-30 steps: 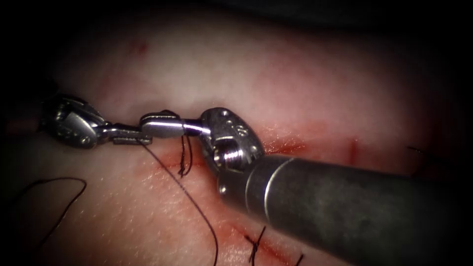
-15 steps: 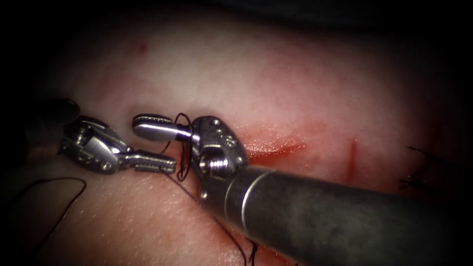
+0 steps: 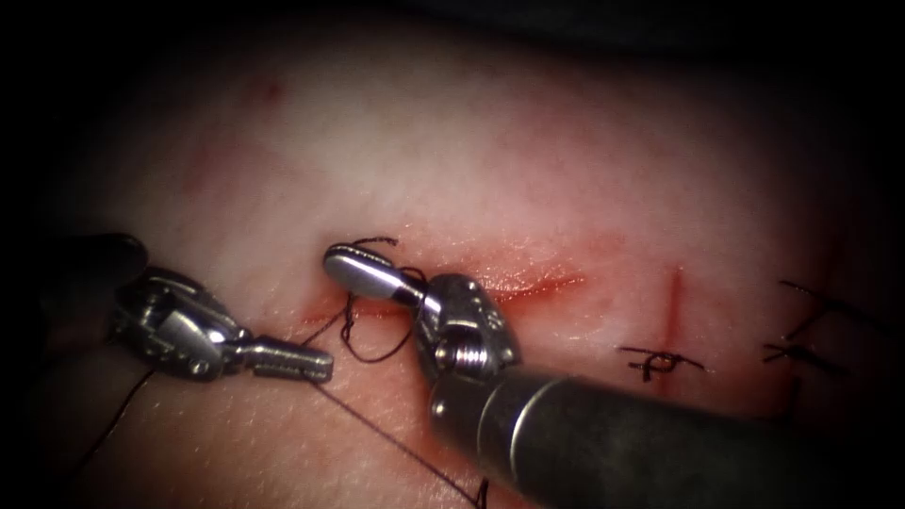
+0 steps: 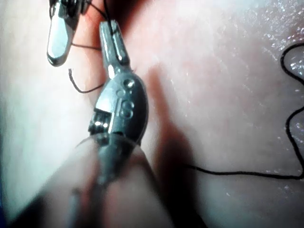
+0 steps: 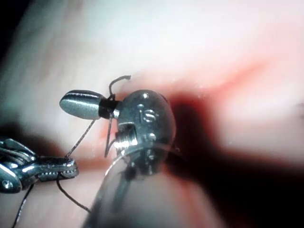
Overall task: Wound Closure
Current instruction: Grasp the tail of the thread with the right tool.
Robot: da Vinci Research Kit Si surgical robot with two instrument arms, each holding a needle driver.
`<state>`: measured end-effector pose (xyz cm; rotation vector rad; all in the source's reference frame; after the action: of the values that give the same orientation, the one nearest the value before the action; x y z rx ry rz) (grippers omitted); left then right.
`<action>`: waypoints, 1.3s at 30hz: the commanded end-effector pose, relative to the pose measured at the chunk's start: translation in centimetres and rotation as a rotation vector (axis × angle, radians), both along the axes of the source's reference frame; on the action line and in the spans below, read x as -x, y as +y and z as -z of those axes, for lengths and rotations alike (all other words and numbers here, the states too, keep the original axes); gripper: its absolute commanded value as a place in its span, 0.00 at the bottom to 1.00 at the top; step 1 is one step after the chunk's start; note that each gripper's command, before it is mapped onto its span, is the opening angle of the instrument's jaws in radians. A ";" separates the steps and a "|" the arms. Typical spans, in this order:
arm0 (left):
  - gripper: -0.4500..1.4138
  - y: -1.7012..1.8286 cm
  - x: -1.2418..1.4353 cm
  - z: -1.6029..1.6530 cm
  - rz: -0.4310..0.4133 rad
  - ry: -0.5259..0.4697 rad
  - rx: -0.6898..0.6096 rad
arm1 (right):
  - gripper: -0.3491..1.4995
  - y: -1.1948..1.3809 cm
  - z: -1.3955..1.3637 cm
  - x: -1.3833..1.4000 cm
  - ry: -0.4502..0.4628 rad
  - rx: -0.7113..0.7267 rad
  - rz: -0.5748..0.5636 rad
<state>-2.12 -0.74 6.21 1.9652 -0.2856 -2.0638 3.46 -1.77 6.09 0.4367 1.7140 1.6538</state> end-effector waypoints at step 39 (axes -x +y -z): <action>0.00 0.18 0.22 -0.19 -0.025 0.003 -0.016 | 0.67 -0.12 -0.77 -0.05 0.038 -0.196 -0.178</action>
<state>-2.29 -0.60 6.35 1.9635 -0.2414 -2.0628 3.42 -1.90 6.81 0.4193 1.6644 1.9625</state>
